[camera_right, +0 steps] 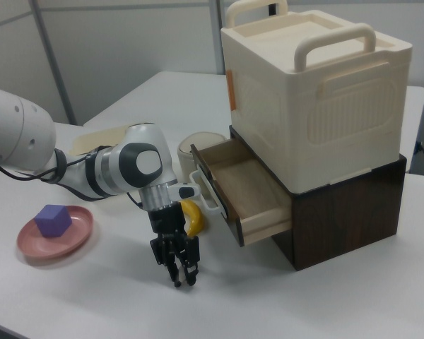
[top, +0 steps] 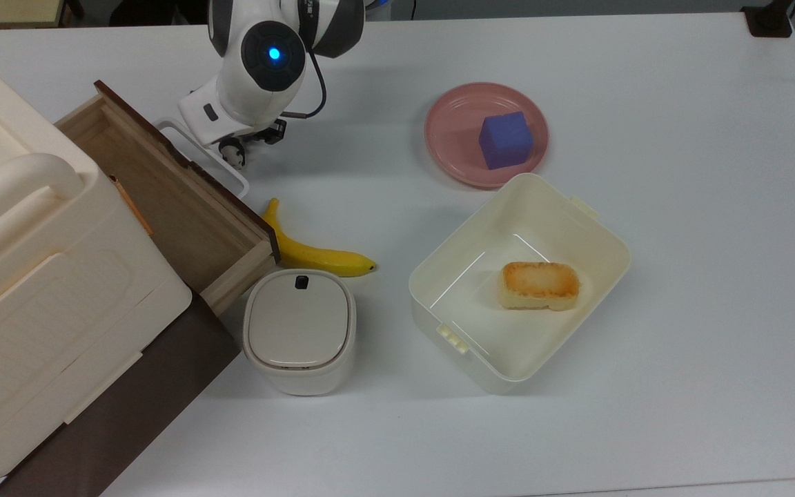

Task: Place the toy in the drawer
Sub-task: 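Close the gripper on the panda toy and lift it, then carry the panda toy over the open drawer and lower it inside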

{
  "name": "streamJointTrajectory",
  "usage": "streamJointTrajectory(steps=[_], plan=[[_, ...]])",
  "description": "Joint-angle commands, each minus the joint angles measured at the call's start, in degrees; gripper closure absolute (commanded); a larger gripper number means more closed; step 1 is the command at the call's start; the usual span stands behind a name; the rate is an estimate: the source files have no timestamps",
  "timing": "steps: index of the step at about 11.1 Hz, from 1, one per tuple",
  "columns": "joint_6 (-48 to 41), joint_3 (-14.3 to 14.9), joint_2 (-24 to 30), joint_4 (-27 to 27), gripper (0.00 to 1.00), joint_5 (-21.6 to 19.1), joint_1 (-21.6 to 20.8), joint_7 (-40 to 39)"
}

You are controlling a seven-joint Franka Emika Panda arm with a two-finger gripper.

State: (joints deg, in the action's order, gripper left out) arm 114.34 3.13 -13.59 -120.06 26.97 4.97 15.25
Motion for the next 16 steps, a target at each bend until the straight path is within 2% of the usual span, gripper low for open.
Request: streamJointTrajectory(steps=[1,2,3,5,8,9,10,12,13,15,16], plan=[[1.24,0.21,-0.12,-0.26,0.82,0.89,-0.4,1.63],[1.23,0.13,0.05,-0.26,0.94,0.89,-0.57,1.63],[0.89,-0.05,0.57,0.26,1.0,0.8,-0.75,1.97],[0.1,-3.28,3.2,0.53,1.0,0.63,-0.66,3.99],[-6.91,-9.35,6.63,3.33,1.0,0.19,-0.66,6.55],[-8.51,-10.32,7.77,5.6,1.0,-2.25,-0.66,6.46],[-9.04,-10.33,8.57,9.54,1.0,-6.89,-0.4,6.37],[-11.5,-9.29,8.58,18.59,1.0,-13.67,0.57,5.93],[-11.42,-8.93,8.58,21.68,1.0,-16.92,2.4,5.93],[-11.07,-8.14,8.58,25.74,1.0,-21.76,5.22,5.84],[-10.37,-6.83,8.4,27.15,1.0,-23.53,5.84,5.84]])
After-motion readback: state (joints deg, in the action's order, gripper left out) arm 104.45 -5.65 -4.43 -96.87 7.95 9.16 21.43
